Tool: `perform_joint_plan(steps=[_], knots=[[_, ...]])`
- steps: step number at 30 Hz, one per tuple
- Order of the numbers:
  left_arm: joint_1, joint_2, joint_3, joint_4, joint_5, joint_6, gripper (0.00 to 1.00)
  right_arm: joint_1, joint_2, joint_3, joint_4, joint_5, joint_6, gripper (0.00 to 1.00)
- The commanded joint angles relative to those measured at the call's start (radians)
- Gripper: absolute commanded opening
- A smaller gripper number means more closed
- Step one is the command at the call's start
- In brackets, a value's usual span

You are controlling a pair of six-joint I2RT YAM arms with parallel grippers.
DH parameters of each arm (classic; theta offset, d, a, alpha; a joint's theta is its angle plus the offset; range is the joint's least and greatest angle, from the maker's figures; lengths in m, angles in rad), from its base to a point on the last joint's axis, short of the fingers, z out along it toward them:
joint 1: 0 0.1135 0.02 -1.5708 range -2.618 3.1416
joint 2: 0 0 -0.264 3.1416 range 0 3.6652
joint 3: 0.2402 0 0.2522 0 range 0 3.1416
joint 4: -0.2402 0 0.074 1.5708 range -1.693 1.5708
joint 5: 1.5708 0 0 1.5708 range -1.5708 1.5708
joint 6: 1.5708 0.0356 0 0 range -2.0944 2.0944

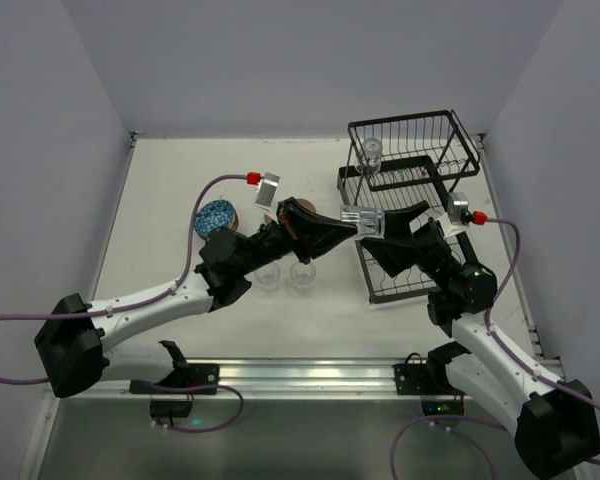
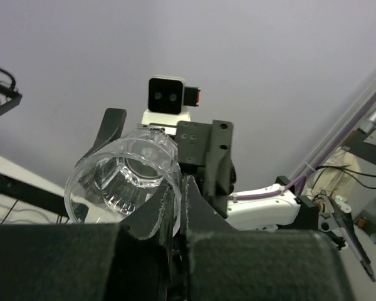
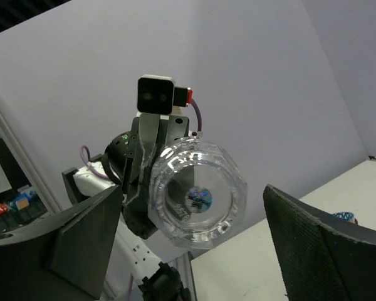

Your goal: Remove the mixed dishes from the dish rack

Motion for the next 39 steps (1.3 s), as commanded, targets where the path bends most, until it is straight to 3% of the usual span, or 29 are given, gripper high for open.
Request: perform_joint_plan(steps=[1,3,4,5,6,7,9,10,12,13,16,18,21,30,39], knots=[[-0.004,-0.037,0.063,-0.106,-0.043,0.068,0.00,0.003,-0.075,-0.029,-0.020,0.033,-0.088,0.99],[-0.004,-0.074,0.083,-0.265,-0.101,0.166,0.00,0.000,-0.141,-0.046,-0.190,0.144,-0.200,0.99],[-0.004,-0.117,0.113,-0.462,-0.200,0.194,0.00,0.000,-0.225,-0.048,-0.385,0.198,-0.243,0.99],[-0.004,-0.142,0.124,-0.552,-0.257,0.252,0.00,0.000,-0.267,-0.042,-0.493,0.322,-0.324,0.99],[-0.004,-0.162,0.136,-0.646,-0.381,0.276,0.00,0.000,-0.307,-0.013,-0.619,0.400,-0.355,0.99],[-0.004,-0.195,0.155,-0.840,-0.446,0.296,0.00,0.000,-0.342,0.004,-0.851,0.488,-0.374,0.99],[-0.002,-0.212,0.230,-1.049,-0.552,0.349,0.00,0.000,-0.413,0.040,-1.038,0.722,-0.403,0.99],[-0.002,-0.219,0.259,-1.237,-0.647,0.356,0.00,0.000,-0.427,0.076,-1.194,0.790,-0.408,0.99],[0.001,-0.202,0.355,-1.428,-0.737,0.347,0.00,0.000,-0.436,0.116,-1.322,0.901,-0.409,0.99],[0.019,-0.168,0.391,-1.633,-0.834,0.326,0.00,0.000,-0.433,0.151,-1.391,0.939,-0.424,0.99],[0.119,-0.136,0.437,-1.827,-0.826,0.320,0.00,0.000,-0.410,0.205,-1.457,0.900,-0.486,0.99],[0.220,-0.144,0.397,-1.833,-0.717,0.364,0.00,0.000,-0.357,0.257,-1.503,0.895,-0.504,0.99],[0.288,-0.116,0.365,-1.857,-0.658,0.393,0.00,0.000,-0.263,0.313,-1.568,0.874,-0.544,0.99],[0.340,0.013,0.242,-1.799,-0.456,0.461,0.00,0.000,-0.195,0.311,-1.596,0.777,-0.644,0.99],[0.337,0.131,0.152,-1.713,-0.460,0.444,0.00,0.000,-0.235,0.293,-1.579,0.755,-0.656,0.99]])
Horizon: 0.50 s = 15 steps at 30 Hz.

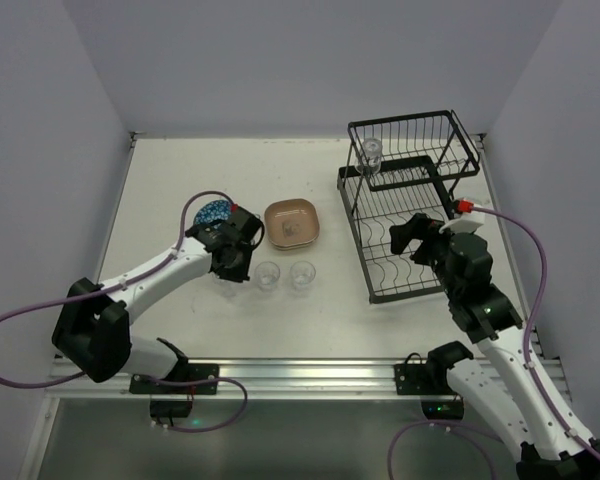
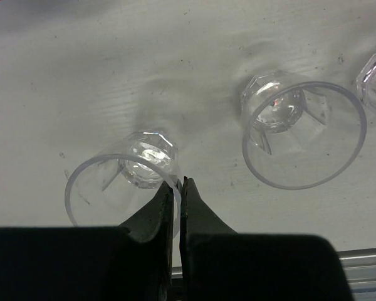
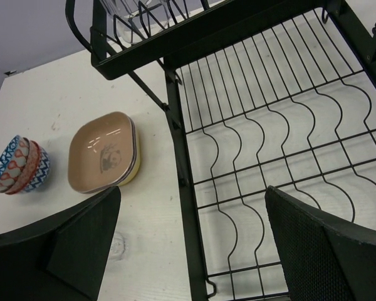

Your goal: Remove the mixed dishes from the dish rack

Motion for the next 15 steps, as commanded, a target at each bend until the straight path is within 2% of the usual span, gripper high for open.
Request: perform_joint_plan(steps=[1,9,15], knots=[[0.005,0.030,-0.013,0.070,0.006,0.022,0.00,0.001,-0.013,-0.007,0.023,-0.032,-0.029,0.99],[0.005,0.048,-0.024,0.126,-0.003,0.016,0.00,0.001,-0.019,-0.011,0.027,-0.040,-0.029,0.99],[0.005,0.061,-0.030,0.156,-0.013,0.011,0.04,0.001,-0.022,-0.011,0.027,-0.043,-0.029,0.99]])
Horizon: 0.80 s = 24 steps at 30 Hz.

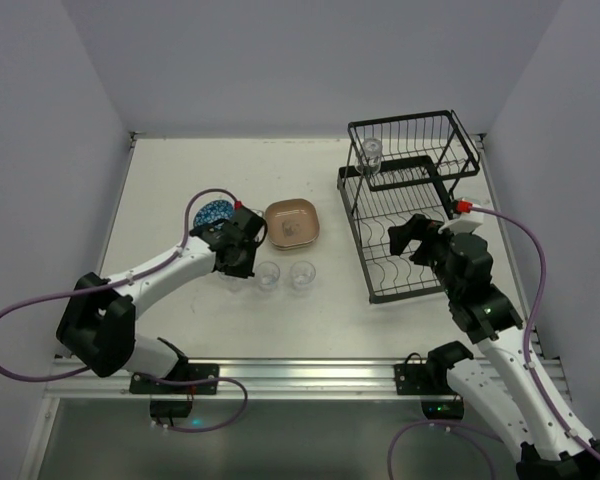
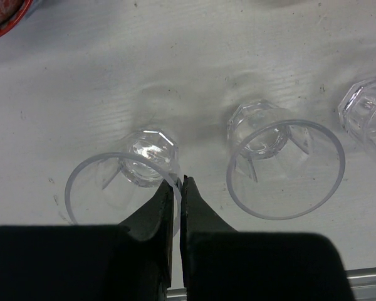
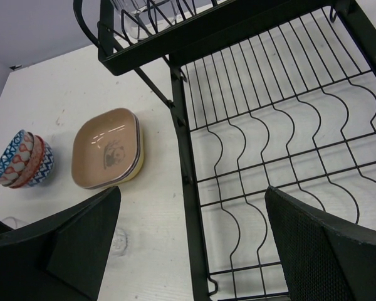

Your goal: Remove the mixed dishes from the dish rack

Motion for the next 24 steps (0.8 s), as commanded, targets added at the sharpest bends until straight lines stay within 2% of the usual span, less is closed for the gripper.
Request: perform_joint_plan(steps=[1,9,13,17,20,22,24], knots=[[0.005,0.005,-0.012,0.054,-0.009,0.011,0.04,0.001,-0.011,-0.011,0.027,-0.018,-0.020,0.99],[-0.005,-0.005,-0.031,0.038,-0.030,0.008,0.19,0.001,-0.016,-0.011,0.024,-0.018,-0.020,0.99],[-0.005,-0.034,-0.028,0.026,-0.035,0.001,0.35,0.001,-0.010,-0.008,0.024,-0.014,-0.022,0.99],[-0.008,-0.125,0.010,-0.021,-0.065,-0.009,0.44,0.001,0.004,0.012,0.018,-0.008,-0.022,0.99],[-0.009,-0.226,0.069,-0.069,-0.102,-0.015,0.61,0.001,0.013,0.040,0.003,0.000,-0.013,0.99],[-0.009,-0.284,0.096,-0.080,-0.148,-0.007,1.00,0.001,0.015,0.080,-0.013,0.011,-0.002,0.99],[-0.009,-0.372,0.122,-0.074,-0.203,0.008,1.00,0.001,0.016,0.132,-0.017,0.017,-0.008,0.99]])
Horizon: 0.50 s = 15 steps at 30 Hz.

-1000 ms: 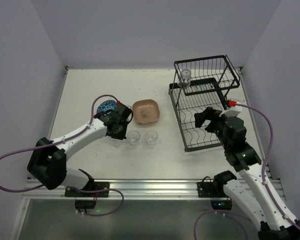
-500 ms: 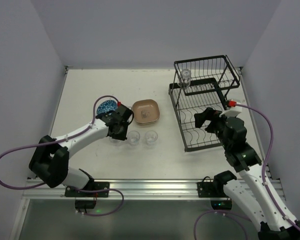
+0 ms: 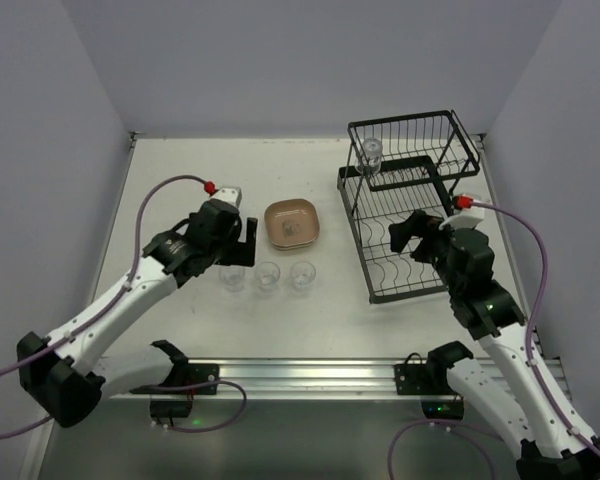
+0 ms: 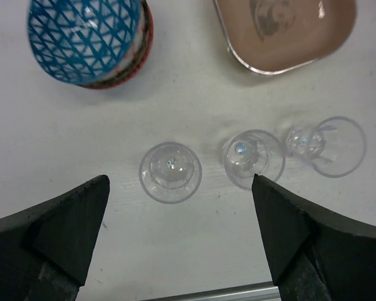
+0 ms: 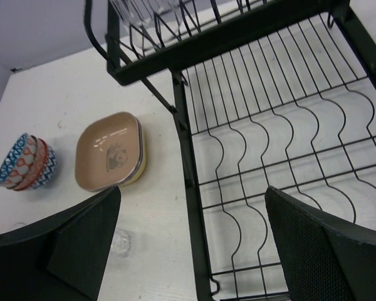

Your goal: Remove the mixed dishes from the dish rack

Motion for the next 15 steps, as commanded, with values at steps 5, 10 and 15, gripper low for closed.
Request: perform_joint_plan(steps=[5,10,15], knots=[[-0.004,-0.311,0.031,0.029,-0.259,0.066,1.00,-0.010,0.134,0.342,-0.066,0.117,-0.055,0.99],[-0.006,-0.500,-0.118,0.123,-0.326,0.103,1.00,-0.123,0.392,0.632,-0.212,-0.086,-0.168,0.96],[-0.006,-0.622,-0.181,0.169,-0.313,0.090,1.00,-0.163,0.678,0.893,-0.276,-0.211,-0.335,0.95]])
